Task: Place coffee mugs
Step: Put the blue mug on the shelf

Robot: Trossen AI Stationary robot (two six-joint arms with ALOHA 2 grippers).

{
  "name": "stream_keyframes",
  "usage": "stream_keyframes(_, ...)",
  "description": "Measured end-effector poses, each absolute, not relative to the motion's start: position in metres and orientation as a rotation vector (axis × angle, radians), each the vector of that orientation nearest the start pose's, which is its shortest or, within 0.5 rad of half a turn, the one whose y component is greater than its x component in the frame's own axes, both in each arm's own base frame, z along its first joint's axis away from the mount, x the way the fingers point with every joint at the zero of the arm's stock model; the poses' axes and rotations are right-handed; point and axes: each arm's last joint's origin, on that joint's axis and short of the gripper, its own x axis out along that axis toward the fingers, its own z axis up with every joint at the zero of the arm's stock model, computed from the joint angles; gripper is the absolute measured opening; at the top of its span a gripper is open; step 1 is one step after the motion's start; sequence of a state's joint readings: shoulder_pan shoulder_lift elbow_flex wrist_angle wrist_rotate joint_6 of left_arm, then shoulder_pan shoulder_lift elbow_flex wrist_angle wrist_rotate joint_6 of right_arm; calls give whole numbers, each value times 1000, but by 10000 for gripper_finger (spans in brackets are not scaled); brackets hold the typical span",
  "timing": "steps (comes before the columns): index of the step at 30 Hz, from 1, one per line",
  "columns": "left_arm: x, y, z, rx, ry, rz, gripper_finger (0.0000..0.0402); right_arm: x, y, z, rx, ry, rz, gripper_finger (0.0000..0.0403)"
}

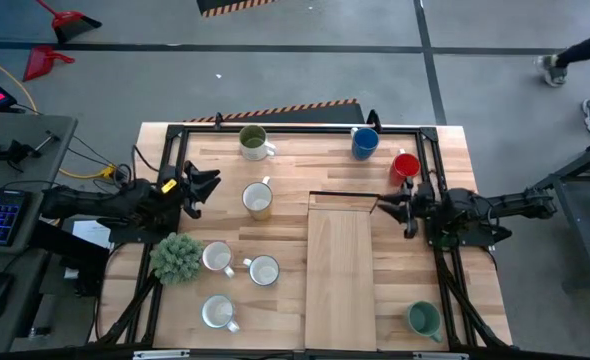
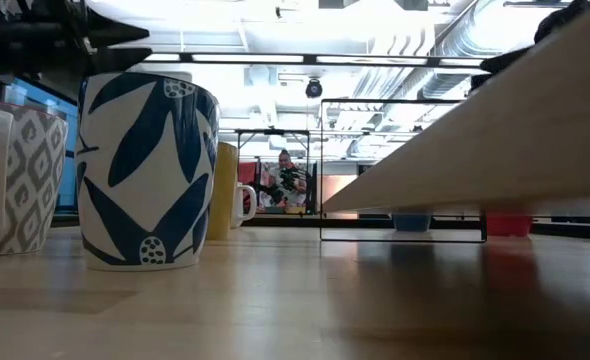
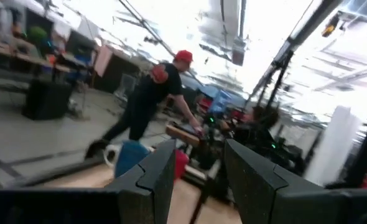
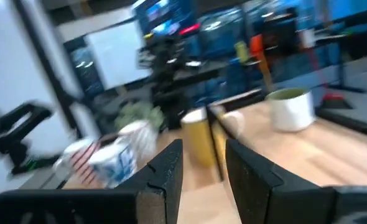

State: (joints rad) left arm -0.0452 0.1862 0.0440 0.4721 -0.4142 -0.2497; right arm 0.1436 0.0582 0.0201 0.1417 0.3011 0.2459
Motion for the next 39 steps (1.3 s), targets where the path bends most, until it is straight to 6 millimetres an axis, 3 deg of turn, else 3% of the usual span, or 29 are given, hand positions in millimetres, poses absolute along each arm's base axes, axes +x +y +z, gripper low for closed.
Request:
stream_keyframes(4, 100, 6, 229, -223, -378, 301, 129, 94, 2, 200, 247, -189, -235, 108)
stream_keyframes(9, 102, 6, 254, -148, -258, 287, 129, 86, 1, 228, 218, -236, -254, 108)
stream_keyframes(18, 116, 13, 300, -72, -214, 238, 129, 78, -3, 286, 183, -118, -374, 108)
stream_keyframes(27, 135, 38, 314, -75, -24, 312, 129, 96, -6, 331, 54, 123, -616, 108)
stream_keyframes(34, 138, 49, 319, -83, 62, 303, 129, 113, -11, 351, 61, 207, -760, 108)
stream_keyframes(39, 139, 51, 317, -71, 84, 280, 129, 133, -26, 359, 97, 269, -764, 108)
